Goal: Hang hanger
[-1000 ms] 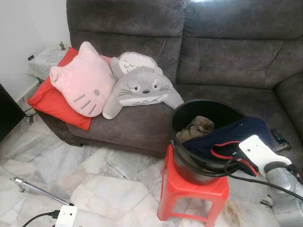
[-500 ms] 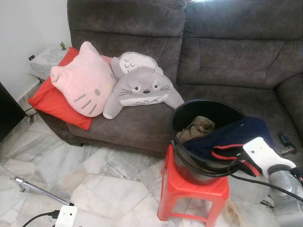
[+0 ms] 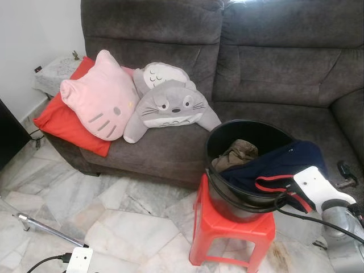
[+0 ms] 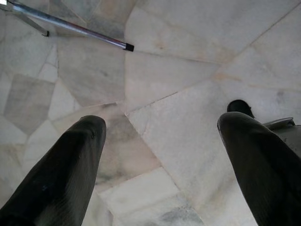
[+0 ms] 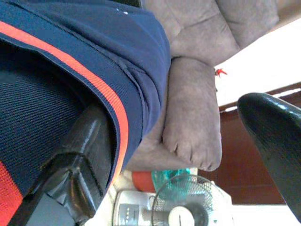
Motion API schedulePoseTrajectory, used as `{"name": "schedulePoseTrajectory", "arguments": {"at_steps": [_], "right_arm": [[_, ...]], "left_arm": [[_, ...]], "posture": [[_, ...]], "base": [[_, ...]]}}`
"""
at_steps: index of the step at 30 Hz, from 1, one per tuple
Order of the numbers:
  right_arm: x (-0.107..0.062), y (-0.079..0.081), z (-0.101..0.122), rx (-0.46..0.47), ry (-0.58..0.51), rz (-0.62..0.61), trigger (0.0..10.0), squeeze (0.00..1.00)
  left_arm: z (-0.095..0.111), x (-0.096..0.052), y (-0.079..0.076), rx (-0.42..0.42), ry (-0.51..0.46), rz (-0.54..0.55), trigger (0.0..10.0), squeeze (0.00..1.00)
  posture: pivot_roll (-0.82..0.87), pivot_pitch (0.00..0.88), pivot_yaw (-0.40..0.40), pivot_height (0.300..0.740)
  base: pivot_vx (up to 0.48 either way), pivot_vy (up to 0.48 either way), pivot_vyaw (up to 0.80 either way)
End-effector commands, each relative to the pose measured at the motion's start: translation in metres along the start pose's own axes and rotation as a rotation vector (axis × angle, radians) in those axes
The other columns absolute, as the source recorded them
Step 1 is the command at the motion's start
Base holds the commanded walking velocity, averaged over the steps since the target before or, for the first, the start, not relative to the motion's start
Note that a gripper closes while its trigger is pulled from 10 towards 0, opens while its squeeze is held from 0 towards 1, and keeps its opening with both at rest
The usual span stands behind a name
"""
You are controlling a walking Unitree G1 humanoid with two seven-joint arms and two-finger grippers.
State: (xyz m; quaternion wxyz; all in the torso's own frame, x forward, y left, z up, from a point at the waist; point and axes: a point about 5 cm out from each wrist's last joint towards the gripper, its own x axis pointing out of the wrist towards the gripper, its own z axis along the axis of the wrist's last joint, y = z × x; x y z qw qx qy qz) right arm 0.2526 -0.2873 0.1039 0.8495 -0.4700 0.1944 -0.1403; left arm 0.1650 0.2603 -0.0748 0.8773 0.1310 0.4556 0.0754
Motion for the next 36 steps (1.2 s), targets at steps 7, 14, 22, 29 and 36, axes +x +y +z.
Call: {"name": "schedulePoseTrajectory", "arguments": {"at_steps": [7,14,22,29,36], "right_arm": [[0.011,-0.005,-0.001,0.023,0.002,-0.037,10.0,0.00],[0.015,-0.008,-0.004,0.034,0.014,-0.072,4.5,0.00],[0.015,0.000,-0.002,0.048,-0.002,-0.054,0.0,0.00],[0.015,0.003,0.000,0.053,-0.001,-0.047,0.0,0.00],[0.015,0.007,-0.002,0.084,0.025,-0.059,0.0,0.00]], "left_arm": [[-0.004,-0.001,0.002,0.018,0.011,0.010,10.0,0.00],[-0.004,-0.001,0.003,0.020,0.010,0.010,10.0,0.00],[-0.004,-0.001,0.003,0.021,0.010,0.009,10.0,0.00],[-0.004,-0.001,0.003,0.023,0.010,0.009,10.0,0.00],[-0.004,-0.001,0.003,0.025,0.010,0.009,10.0,0.00]], "posture": [[-0.28,0.014,0.057,0.740],[-0.28,0.022,0.060,0.740],[-0.28,0.027,0.060,0.740],[-0.28,0.030,0.060,0.740],[-0.28,0.032,0.062,0.740]], "base": [[0.000,0.000,0.00],[0.000,0.000,0.00],[0.000,0.000,0.00],[0.000,0.000,0.00],[0.000,0.000,0.00]]}}
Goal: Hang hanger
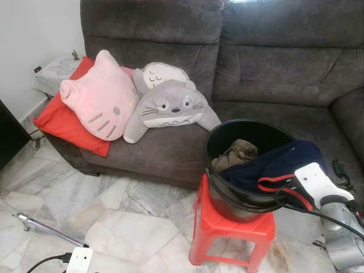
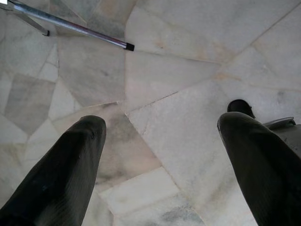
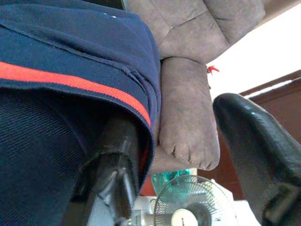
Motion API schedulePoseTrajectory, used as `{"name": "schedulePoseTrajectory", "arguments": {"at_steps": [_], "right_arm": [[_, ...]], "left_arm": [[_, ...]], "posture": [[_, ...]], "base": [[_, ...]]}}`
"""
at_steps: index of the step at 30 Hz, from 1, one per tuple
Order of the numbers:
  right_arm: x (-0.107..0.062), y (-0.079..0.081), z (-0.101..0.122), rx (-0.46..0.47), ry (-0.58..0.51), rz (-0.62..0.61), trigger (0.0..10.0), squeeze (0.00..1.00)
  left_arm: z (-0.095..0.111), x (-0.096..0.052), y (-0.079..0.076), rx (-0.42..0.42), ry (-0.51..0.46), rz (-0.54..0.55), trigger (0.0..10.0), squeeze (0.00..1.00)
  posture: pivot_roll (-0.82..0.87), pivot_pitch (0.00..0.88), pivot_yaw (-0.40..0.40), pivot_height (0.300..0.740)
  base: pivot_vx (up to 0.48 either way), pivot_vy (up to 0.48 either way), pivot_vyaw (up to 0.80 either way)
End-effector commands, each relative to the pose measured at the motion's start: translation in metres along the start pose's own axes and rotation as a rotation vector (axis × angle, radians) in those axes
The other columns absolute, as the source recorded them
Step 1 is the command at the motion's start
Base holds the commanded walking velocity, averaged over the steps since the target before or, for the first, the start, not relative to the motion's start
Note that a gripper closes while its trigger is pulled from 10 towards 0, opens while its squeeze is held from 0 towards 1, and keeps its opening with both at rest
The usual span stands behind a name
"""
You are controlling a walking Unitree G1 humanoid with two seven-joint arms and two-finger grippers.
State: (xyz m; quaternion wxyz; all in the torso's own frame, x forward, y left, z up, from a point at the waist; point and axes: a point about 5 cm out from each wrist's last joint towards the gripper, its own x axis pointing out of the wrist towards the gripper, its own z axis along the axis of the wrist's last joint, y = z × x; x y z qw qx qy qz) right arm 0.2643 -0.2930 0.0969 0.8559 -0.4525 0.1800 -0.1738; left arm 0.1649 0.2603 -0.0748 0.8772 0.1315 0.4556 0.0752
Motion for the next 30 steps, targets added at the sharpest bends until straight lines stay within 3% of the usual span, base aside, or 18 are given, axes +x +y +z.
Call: {"name": "schedulePoseTrajectory", "arguments": {"at_steps": [1,8,30], "right_arm": [[0.0010,0.0042,0.0003,0.039,0.021,0.004,0.0,0.00],[-0.0009,0.0102,0.0017,0.092,0.040,0.017,0.0,0.00],[0.0005,0.0124,0.0064,0.098,0.029,0.028,0.0,0.00]], "left_arm": [[-0.0035,-0.0008,0.0029,0.024,0.010,0.009,10.0,0.00],[-0.0037,-0.0008,0.0033,0.026,0.010,0.009,10.0,0.00],[-0.0039,-0.0009,0.0036,0.029,0.010,0.012,10.0,0.00]], "posture": [[-0.28,0.032,0.062,0.740],[-0.28,0.035,0.063,0.740],[-0.28,0.028,0.061,0.740]], "base": [[0.000,0.000,0.00],[0.000,0.000,0.00],[0.000,0.000,0.00]]}}
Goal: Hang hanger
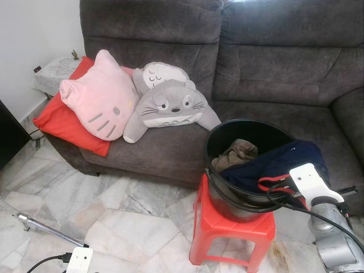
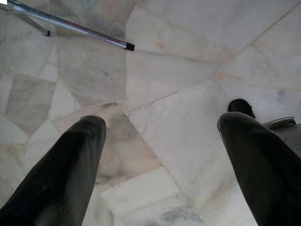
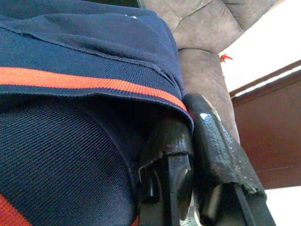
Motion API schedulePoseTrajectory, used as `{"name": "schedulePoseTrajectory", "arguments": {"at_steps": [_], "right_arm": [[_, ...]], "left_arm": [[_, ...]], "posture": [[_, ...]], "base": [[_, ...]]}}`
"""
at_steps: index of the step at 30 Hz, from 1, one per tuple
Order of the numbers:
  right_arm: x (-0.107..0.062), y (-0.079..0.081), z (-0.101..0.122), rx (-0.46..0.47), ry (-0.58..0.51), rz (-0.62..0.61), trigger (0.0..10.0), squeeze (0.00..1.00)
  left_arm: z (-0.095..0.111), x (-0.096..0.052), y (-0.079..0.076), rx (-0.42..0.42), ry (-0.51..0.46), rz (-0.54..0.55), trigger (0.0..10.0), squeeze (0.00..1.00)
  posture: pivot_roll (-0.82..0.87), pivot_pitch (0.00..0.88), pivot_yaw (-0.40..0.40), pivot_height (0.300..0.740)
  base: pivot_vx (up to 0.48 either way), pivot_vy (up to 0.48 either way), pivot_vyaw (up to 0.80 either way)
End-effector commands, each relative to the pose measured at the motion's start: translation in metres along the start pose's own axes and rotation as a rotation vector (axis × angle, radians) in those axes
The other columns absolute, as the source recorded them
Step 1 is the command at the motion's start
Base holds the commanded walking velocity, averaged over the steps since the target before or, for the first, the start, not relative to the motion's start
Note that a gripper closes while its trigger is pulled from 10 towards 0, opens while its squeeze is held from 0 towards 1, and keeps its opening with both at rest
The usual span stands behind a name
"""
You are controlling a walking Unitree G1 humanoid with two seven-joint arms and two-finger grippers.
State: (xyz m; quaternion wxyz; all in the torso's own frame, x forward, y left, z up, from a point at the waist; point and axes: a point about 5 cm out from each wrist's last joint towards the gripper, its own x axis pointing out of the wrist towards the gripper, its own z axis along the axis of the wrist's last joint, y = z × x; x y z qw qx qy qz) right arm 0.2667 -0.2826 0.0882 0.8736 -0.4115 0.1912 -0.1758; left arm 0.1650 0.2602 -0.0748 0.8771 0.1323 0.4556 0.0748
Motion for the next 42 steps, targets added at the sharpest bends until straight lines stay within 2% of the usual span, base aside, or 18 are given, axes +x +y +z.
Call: {"name": "schedulePoseTrajectory", "arguments": {"at_steps": [1,7,9,16,18,21,24,25,26,27,29,35,42], "right_arm": [[0.002,-0.001,0.002,0.015,0.000,0.000,0.0,0.00],[0.002,0.001,0.007,0.025,-0.019,0.006,0.0,0.00],[-0.001,0.005,0.010,0.105,-0.020,0.020,0.0,0.00],[-0.011,0.006,0.023,0.226,-0.066,-0.001,0.0,0.00],[-0.018,0.007,0.033,0.308,-0.099,-0.009,0.0,0.00],[-0.028,0.004,0.045,0.401,-0.143,-0.037,0.0,0.00],[-0.033,0.000,0.054,0.436,-0.181,-0.063,0.0,0.00],[-0.037,-0.006,0.065,0.471,-0.238,-0.097,8.5,0.00],[-0.039,-0.008,0.071,0.488,-0.269,-0.112,8.5,0.00],[-0.043,-0.011,0.077,0.510,-0.300,-0.136,10.0,0.00],[-0.054,-0.018,0.086,0.573,-0.348,-0.192,10.0,0.00],[-0.067,-0.015,0.081,0.670,-0.327,-0.199,10.0,0.00],[-0.078,-0.015,0.066,0.662,-0.287,-0.202,10.0,0.00]], "left_arm": [[-0.004,-0.001,0.004,0.027,0.010,0.012,10.0,0.00],[-0.004,-0.001,0.004,0.030,0.011,0.013,10.0,0.00],[-0.005,-0.001,0.004,0.033,0.012,0.013,10.0,0.00],[-0.006,-0.002,0.005,0.039,0.013,0.014,10.0,0.00],[-0.007,-0.002,0.005,0.044,0.012,0.020,10.0,0.00],[-0.008,-0.002,0.006,0.044,0.008,0.030,10.0,0.00],[-0.008,-0.002,0.007,0.043,0.005,0.038,10.0,0.00],[-0.008,-0.002,0.007,0.045,0.004,0.041,10.0,0.00],[-0.008,-0.003,0.007,0.045,0.003,0.042,10.0,0.00],[-0.009,-0.003,0.007,0.044,0.004,0.042,10.0,0.00],[-0.010,-0.003,0.007,0.038,0.003,0.044,10.0,0.00],[-0.011,-0.003,0.006,0.025,0.000,0.044,10.0,0.00],[-0.012,-0.004,0.006,0.017,0.003,0.044,10.0,0.00]], "posture": [[-0.28,0.028,0.061,0.740],[-0.27,0.015,0.062,0.740],[-0.27,0.010,0.063,0.740],[-0.27,0.000,0.064,0.740],[-0.27,0.000,0.067,0.740],[-0.27,0.000,0.068,0.740],[-0.27,0.000,0.069,0.740],[-0.27,0.000,0.067,0.740],[-0.26,0.000,0.065,0.740],[-0.26,0.000,0.062,0.740],[-0.25,0.000,0.057,0.740],[-0.23,0.000,0.055,0.740],[-0.22,0.000,0.051,0.740]], "base": [[0.000,0.000,0.00],[0.000,0.000,0.00],[0.000,0.000,0.00],[0.000,0.000,0.00],[0.000,0.000,0.00],[0.000,0.000,0.00],[0.000,0.000,0.00],[0.000,0.000,0.00],[0.000,0.000,0.00],[0.000,0.000,0.00],[0.000,0.000,0.00],[0.000,0.000,0.00],[0.000,0.000,0.00]]}}
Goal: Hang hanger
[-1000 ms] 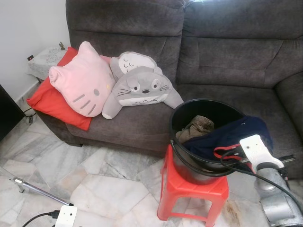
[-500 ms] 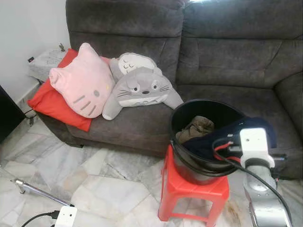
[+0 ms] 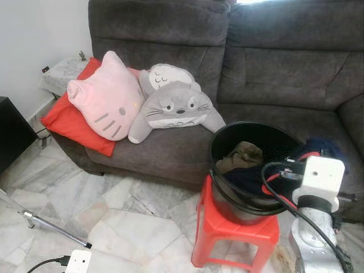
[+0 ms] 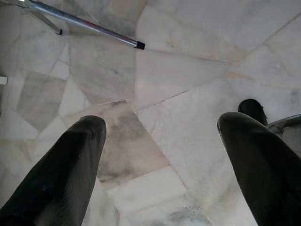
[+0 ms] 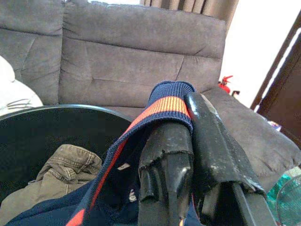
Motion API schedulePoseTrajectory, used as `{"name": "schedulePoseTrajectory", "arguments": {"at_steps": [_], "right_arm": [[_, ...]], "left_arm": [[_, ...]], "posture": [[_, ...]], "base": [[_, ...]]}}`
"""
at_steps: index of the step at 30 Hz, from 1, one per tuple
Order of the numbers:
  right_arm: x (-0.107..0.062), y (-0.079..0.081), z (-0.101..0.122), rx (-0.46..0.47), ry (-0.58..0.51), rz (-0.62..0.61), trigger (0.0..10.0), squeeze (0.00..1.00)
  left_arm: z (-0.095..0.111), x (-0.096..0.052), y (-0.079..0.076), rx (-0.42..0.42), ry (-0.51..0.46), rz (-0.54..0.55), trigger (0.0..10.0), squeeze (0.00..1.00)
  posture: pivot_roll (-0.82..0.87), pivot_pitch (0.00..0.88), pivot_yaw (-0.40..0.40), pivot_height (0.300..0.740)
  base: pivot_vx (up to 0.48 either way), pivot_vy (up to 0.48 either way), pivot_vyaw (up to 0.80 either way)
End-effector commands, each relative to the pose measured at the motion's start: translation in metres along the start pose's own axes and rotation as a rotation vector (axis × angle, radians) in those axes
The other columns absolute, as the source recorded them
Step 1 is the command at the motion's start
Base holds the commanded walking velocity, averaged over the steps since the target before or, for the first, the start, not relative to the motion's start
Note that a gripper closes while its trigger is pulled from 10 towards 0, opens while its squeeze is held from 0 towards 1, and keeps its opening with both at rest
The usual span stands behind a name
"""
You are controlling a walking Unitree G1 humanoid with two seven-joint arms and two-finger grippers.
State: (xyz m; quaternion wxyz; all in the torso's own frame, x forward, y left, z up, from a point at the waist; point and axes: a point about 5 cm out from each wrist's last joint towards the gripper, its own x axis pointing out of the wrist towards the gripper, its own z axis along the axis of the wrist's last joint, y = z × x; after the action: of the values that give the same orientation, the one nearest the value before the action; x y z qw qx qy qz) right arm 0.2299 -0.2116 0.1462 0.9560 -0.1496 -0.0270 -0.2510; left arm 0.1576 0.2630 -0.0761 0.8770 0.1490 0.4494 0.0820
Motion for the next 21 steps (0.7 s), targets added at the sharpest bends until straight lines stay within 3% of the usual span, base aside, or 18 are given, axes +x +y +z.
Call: {"name": "schedulePoseTrajectory", "arguments": {"at_steps": [1,6,15,21], "right_arm": [[-0.006,-0.009,0.005,0.018,-0.015,-0.011,10.0,0.00],[-0.013,-0.014,-0.006,0.008,0.023,-0.004,10.0,0.00],[0.002,-0.009,0.001,0.006,-0.010,0.013,10.0,0.00],[0.000,-0.010,-0.004,-0.006,0.009,0.015,10.0,0.00]], "left_arm": [[-0.005,-0.001,0.004,-0.006,0.016,0.015,10.0,0.00],[-0.006,-0.001,0.004,0.011,0.023,0.012,10.0,0.00],[-0.007,-0.001,0.004,0.005,0.027,0.011,10.0,0.00],[-0.008,-0.002,0.003,-0.007,0.026,0.006,10.0,0.00]], "posture": [[-0.22,0.000,0.053,0.740],[-0.23,0.000,0.059,0.740],[-0.22,0.000,0.055,0.740],[-0.21,0.000,0.053,0.740]], "base": [[0.000,0.000,0.00],[0.000,0.000,0.00],[0.000,0.000,0.00],[0.000,0.000,0.00]]}}
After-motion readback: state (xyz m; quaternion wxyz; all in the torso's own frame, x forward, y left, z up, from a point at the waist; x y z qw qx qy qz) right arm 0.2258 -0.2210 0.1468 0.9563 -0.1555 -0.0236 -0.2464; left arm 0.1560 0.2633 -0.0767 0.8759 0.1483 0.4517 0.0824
